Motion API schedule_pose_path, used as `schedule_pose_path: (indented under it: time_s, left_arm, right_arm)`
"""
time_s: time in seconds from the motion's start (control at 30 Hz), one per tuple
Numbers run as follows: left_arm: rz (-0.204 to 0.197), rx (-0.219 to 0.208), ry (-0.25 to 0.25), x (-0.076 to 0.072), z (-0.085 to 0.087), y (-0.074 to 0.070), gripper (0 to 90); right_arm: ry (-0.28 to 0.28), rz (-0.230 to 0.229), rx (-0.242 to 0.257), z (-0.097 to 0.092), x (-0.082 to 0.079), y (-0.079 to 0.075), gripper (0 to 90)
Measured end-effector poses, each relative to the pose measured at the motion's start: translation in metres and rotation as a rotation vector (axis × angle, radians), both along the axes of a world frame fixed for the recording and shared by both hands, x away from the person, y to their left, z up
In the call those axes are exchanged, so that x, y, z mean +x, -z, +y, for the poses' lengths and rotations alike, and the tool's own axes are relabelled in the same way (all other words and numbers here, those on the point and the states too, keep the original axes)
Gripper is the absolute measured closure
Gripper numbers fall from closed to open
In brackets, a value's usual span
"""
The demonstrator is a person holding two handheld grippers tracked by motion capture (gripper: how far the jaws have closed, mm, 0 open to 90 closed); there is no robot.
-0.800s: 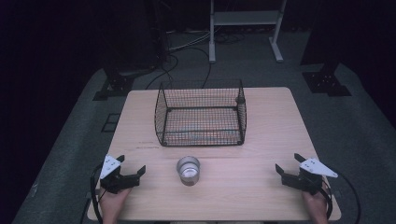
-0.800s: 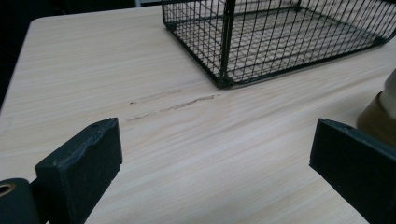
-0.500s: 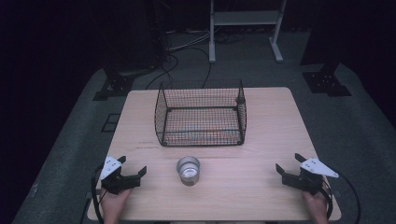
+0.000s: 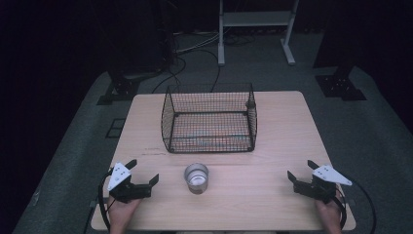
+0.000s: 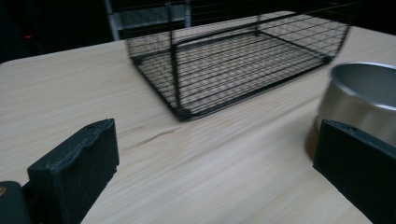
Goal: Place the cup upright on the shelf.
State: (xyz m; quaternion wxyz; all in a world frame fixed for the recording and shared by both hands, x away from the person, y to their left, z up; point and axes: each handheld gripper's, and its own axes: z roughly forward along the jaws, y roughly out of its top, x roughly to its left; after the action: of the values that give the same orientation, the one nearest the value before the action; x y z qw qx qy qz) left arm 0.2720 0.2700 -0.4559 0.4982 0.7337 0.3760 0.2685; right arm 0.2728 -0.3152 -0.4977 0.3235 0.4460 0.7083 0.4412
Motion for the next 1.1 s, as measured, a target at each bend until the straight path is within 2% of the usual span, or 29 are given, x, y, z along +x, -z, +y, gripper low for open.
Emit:
schedule_pose_path:
  time_s: [0.07,0.2,0.37,0.43,0.57,0.73,0.8,0.9,0.93,1.1]
  left_arm:
    - [0.009,0.004,0.035,0.002,-0.003,0.0,0.0]
    - [0.023,-0.017,0.088,0.003,-0.01,-0.004,0.0]
    - [0.027,0.017,0.144,0.003,-0.021,-0.007,0.0]
    - [0.028,0.018,0.161,0.003,-0.024,-0.008,0.0]
    - [0.009,0.032,0.198,0.003,-0.03,-0.012,0.0]
    - [0.035,0.05,0.266,0.006,-0.038,-0.018,0.0]
    - [0.06,0.073,0.311,0.008,-0.045,-0.02,0.0]
    - [0.069,0.089,0.359,0.01,-0.052,-0.022,0.0]
    - [0.072,0.087,0.367,0.01,-0.055,-0.022,0.0]
    - [0.085,0.134,0.419,0.011,-0.07,-0.025,0.0]
  right_arm:
    - [0.001,0.001,-0.002,0.0,0.0,0.0,13.4]
    - [0.001,0.002,-0.004,0.001,0.0,0.0,13.4]
    - [0.001,0.003,-0.002,0.0,0.0,0.0,13.4]
    - [0.002,0.003,-0.002,0.0,0.0,0.0,13.4]
    - [0.008,0.004,-0.002,-0.001,0.001,0.0,13.4]
    - [0.003,0.006,-0.003,-0.001,0.001,0.0,13.4]
    - [0.001,0.007,-0.006,0.0,0.001,0.0,13.4]
    - [-0.002,0.007,-0.007,0.0,0.001,0.0,13.4]
    - [-0.001,0.007,-0.007,0.0,0.001,0.0,13.3]
    - [-0.003,0.006,-0.008,0.0,0.001,0.0,13.4]
